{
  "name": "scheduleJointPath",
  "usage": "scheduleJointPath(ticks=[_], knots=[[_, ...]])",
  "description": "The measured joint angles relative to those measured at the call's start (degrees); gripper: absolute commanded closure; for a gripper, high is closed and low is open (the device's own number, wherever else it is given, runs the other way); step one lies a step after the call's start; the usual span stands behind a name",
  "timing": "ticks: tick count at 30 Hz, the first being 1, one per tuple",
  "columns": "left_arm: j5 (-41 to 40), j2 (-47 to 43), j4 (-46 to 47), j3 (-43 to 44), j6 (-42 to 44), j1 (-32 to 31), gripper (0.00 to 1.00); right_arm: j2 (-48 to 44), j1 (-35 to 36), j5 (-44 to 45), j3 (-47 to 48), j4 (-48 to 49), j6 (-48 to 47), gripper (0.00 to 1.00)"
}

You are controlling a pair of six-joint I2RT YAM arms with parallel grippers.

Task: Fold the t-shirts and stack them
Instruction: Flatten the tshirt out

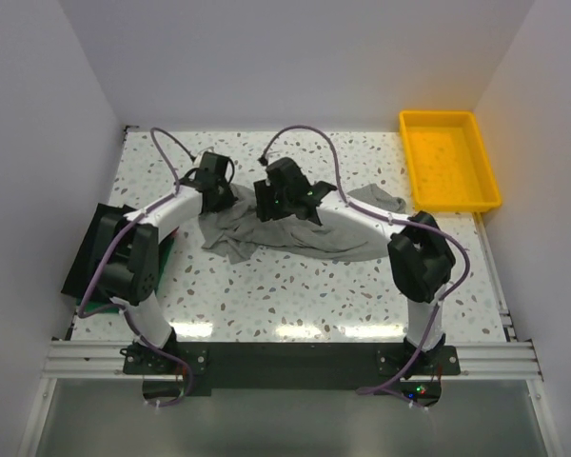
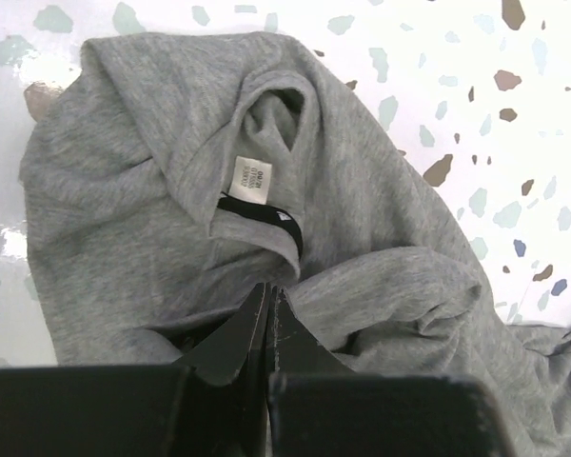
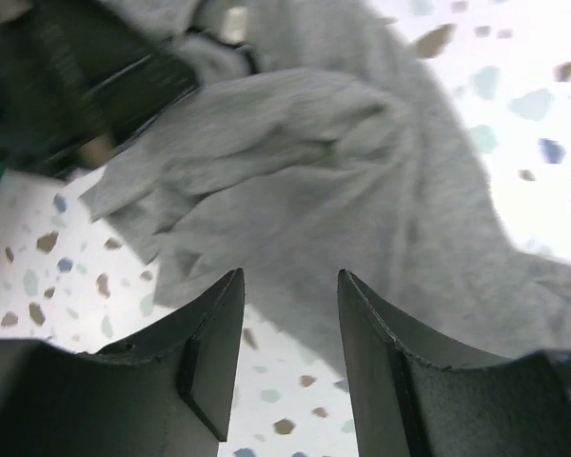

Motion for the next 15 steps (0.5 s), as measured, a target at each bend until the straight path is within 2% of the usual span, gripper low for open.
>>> scheduleJointPath(ticks=[1, 3, 4, 7, 10, 15], knots=[[-0.02, 0.00, -0.35, 0.00, 0.00, 0.22, 1.00, 0.11, 1.95, 1.16, 0.35, 0.09, -0.37, 0.52], [-0.02, -0.07, -1.42, 0.09, 0.00, 0.94, 0.90, 0.94, 5.60, 3.02, 1.60, 0.20, -1.07, 0.51], [-0.04, -0.28, -2.14, 0.09, 0.11, 1.46, 0.72, 1.75, 7.26, 3.63, 2.62, 0.35, -1.40, 0.51], [-0.24, -2.08, -3.78, -0.46, 0.13, 2.80, 0.51, 5.01, 10.32, 4.42, 5.99, 0.66, -2.23, 0.47], [-0.35, -5.20, -4.76, -1.14, 0.11, 3.50, 0.45, 9.20, 11.21, 5.77, 8.96, 0.83, -3.13, 0.46], [1.03, -6.88, -4.13, -2.67, 0.04, 3.52, 0.45, 14.58, 11.26, 8.50, 10.82, 0.17, -3.82, 0.49]])
